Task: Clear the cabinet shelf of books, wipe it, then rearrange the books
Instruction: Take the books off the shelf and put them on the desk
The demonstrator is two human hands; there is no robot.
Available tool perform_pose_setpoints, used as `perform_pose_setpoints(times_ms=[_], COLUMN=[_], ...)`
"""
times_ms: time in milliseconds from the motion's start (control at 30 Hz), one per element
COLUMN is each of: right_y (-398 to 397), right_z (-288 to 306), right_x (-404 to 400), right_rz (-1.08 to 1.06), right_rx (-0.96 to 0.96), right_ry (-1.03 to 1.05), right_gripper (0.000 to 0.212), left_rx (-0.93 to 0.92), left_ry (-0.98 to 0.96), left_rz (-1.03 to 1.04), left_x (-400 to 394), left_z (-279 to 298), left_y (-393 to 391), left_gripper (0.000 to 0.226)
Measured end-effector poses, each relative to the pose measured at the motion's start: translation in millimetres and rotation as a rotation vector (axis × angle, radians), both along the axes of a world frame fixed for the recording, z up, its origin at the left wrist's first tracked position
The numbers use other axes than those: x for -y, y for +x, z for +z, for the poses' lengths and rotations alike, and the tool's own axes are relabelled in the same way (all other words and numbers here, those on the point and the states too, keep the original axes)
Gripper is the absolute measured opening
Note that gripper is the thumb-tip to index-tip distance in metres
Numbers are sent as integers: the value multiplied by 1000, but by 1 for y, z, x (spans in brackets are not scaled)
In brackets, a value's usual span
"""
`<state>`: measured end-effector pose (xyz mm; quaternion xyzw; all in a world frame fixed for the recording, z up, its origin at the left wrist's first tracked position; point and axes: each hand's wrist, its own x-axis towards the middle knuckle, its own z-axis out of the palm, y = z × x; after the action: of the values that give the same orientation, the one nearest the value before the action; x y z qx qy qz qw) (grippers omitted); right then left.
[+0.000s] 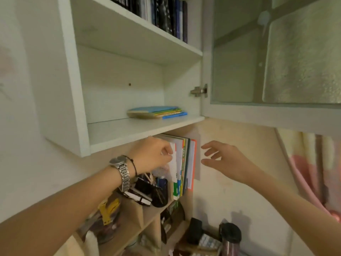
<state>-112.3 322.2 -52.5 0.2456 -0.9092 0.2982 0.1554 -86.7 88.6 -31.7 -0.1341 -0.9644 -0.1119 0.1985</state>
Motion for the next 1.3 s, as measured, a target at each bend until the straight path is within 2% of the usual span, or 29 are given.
perform_pose_setpoints(times_ms=[367,633,767,900,1167,1300], right_y=[-50,-96,-116,-135,-178,-202], right_z=[65,80,77,72,73,71], right_x=[54,66,69,73,100,125], right_rz=[89,67,78,85,115,63], right_rx=[-102,-121,-118,-127,-156,-138], right_ry=[-62,-105,-138,-143,-198,-283], right_gripper=[36,37,39,40,41,41], left_rx=[-136,-146,-122,-92,-197,-188], left_ry=[-41,-73,-69,-30,93,20], left_rz=[148,229,243,216,205,223], left_x=[24,22,26,35,53,53], left_z=[74,108,111,106,85,78], left_y=[-27,-88,-122,-147,-178,-187], left_gripper=[18,16,19,30,37,38])
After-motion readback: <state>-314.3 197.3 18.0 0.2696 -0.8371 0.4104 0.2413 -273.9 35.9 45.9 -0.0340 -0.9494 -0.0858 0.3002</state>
